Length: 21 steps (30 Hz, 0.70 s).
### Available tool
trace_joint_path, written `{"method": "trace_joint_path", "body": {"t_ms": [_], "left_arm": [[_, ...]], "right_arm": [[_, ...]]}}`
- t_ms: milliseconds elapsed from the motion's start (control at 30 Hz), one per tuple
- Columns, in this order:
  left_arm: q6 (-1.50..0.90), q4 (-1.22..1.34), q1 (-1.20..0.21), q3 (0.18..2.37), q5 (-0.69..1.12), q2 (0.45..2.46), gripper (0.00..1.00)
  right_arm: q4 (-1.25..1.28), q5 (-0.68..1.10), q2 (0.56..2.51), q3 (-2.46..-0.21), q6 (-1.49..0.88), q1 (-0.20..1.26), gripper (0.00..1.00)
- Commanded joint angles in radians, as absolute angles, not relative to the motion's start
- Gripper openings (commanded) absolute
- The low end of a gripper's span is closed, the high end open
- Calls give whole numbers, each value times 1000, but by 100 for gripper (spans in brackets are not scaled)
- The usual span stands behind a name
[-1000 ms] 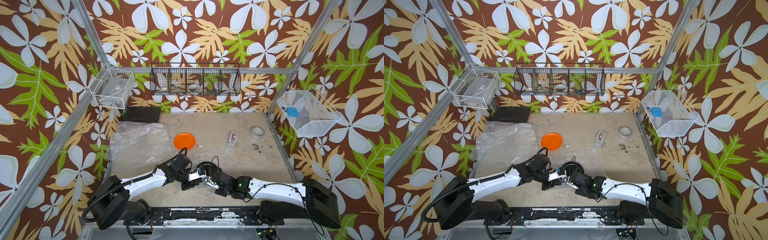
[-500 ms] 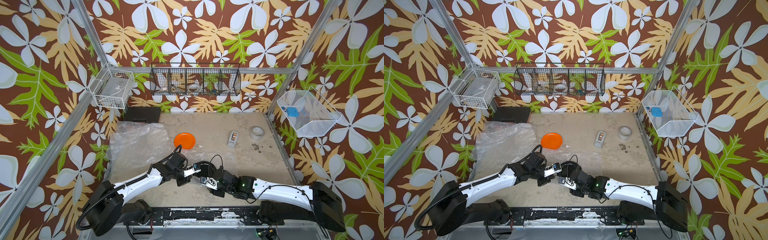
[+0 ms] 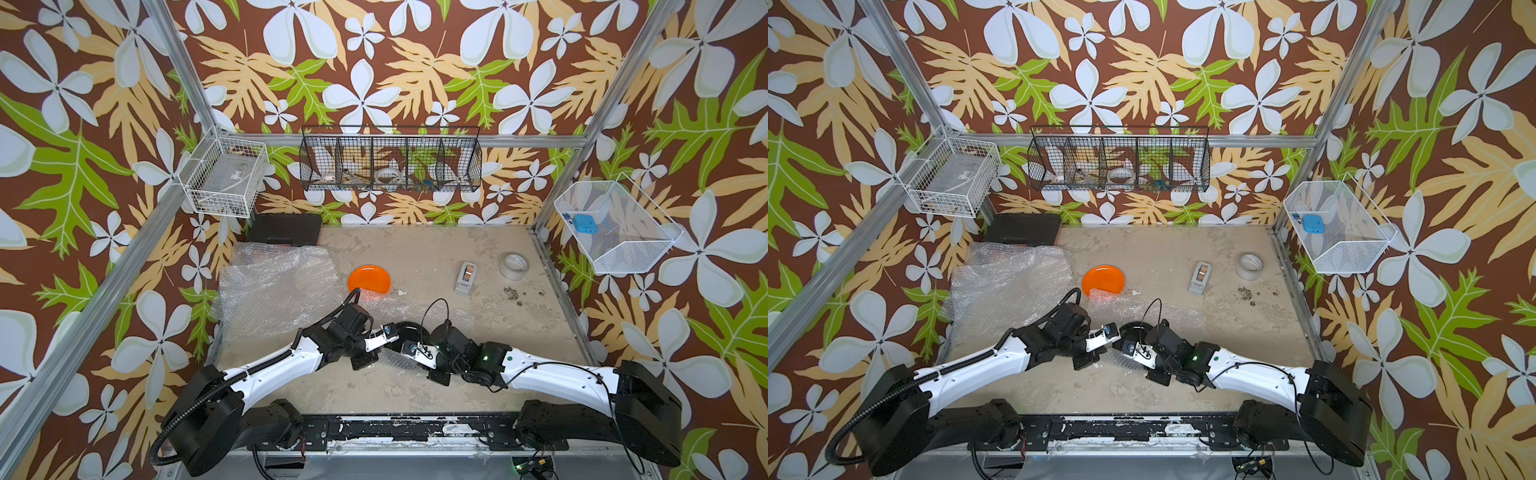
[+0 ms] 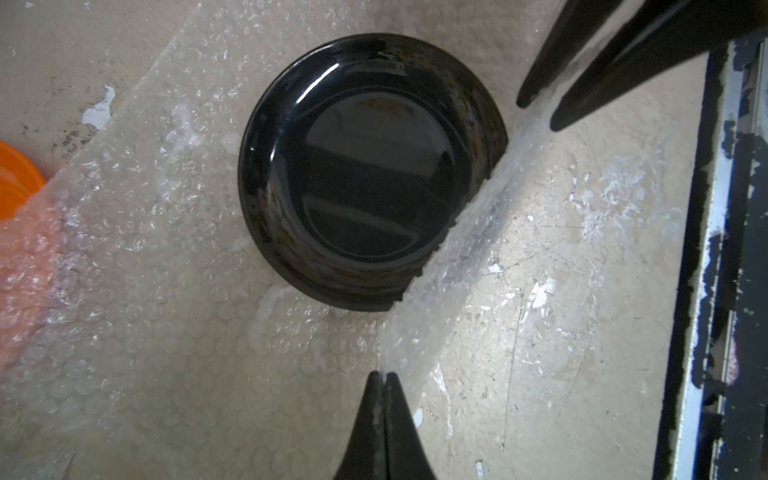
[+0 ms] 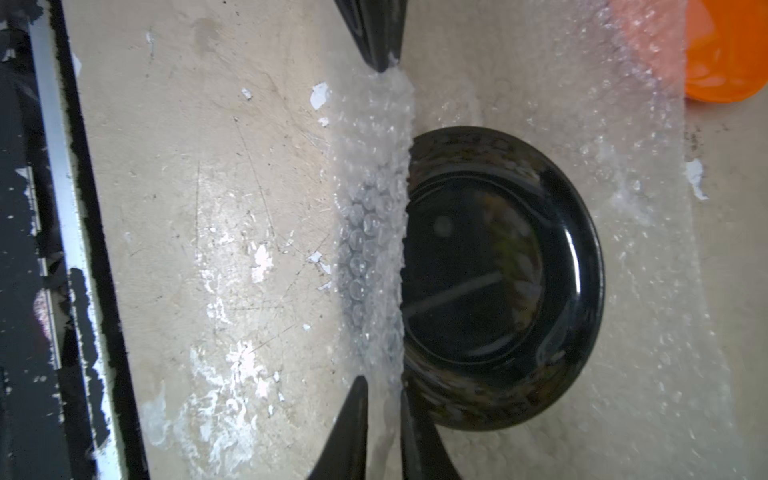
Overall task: Wrap dinner plates in bubble wrap
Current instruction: Wrap the plate in the bubble wrap.
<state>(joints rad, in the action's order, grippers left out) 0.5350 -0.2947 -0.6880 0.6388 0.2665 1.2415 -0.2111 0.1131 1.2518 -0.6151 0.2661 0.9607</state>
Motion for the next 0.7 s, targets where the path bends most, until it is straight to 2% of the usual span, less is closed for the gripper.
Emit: {"method": "trace_joint_path", "body": {"t_ms": [0, 200, 367, 500, 667], "left_arm": [[524, -291, -678, 653, 286, 1252, 0], [523, -291, -675, 657, 288, 1247, 1], [468, -277, -674, 714, 265, 1214, 37], [394, -272, -675, 781, 365, 1202, 58], [228, -227, -676, 815, 425, 1204, 60]], "right_arm": [[-216, 175, 1269, -628, 260, 958, 18], [-218, 176, 1282, -634, 251, 935, 0], [-204, 230, 1309, -662, 195, 855, 0], [-223, 284, 1382, -694, 175, 799, 0], [-255, 285, 1487, -739, 142, 770, 0]]}}
